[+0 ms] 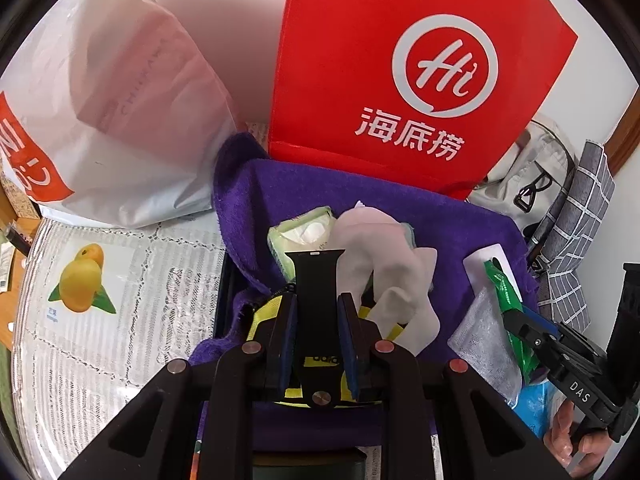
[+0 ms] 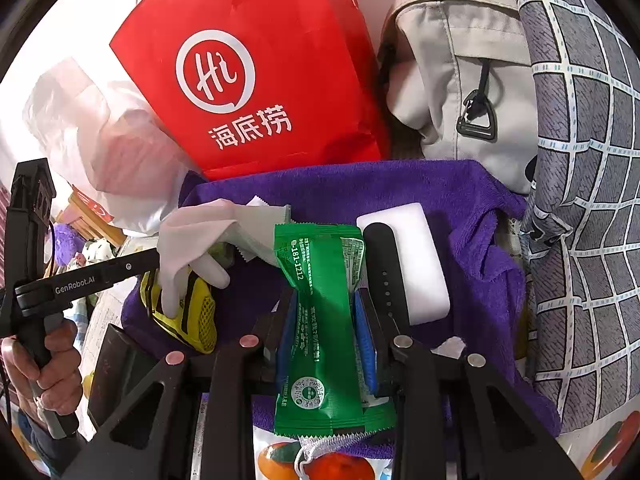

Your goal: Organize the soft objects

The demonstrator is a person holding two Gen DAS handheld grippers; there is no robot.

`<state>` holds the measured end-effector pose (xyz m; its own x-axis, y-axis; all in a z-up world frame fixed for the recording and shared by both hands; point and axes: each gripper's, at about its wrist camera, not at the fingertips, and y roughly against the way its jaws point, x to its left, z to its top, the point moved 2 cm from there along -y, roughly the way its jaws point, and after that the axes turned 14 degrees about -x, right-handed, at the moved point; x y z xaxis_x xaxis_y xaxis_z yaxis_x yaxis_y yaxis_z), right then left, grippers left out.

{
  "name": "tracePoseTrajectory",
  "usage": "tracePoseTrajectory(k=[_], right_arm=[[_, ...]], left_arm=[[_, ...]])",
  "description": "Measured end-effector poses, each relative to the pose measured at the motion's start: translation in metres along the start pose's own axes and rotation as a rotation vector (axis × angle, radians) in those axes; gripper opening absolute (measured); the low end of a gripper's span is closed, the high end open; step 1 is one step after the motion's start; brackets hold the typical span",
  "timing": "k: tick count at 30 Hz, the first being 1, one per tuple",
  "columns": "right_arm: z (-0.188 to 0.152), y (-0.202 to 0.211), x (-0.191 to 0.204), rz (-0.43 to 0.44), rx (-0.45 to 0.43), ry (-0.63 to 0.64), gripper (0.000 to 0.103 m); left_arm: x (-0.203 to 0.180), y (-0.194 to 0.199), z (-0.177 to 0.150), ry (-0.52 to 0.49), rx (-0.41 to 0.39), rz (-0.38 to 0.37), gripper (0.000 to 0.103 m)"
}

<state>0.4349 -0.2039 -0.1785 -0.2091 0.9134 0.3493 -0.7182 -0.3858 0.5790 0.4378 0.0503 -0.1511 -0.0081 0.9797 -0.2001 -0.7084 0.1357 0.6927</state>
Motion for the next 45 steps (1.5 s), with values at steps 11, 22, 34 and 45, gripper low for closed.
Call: tracePoseTrajectory(k=[11,22,34,45], right_arm=[[0.000,-0.001,0.001,-0.007,-0.003,0.010,0.037],[0.003,0.007,0.005,-0.010,-0.017,0.040,0.048],[0.022,0.056,0.025,-0.104,-0.135,0.165,0.065],[0.006,0.120,0.028,-0.147,-0.083,0.138,0.074]], left_arm=[[0.001,-0.001,0.000,0.009,0.009,-0.010,0.020],[0.002,0.001,0.001,0.010,0.008,-0.007,0.020],[-0.018,0.030,0.002,-0.101,-0.020,0.034,0.033],[-0.046,0.107,-0.020,-0.166,-0.063,0.038,0.058]])
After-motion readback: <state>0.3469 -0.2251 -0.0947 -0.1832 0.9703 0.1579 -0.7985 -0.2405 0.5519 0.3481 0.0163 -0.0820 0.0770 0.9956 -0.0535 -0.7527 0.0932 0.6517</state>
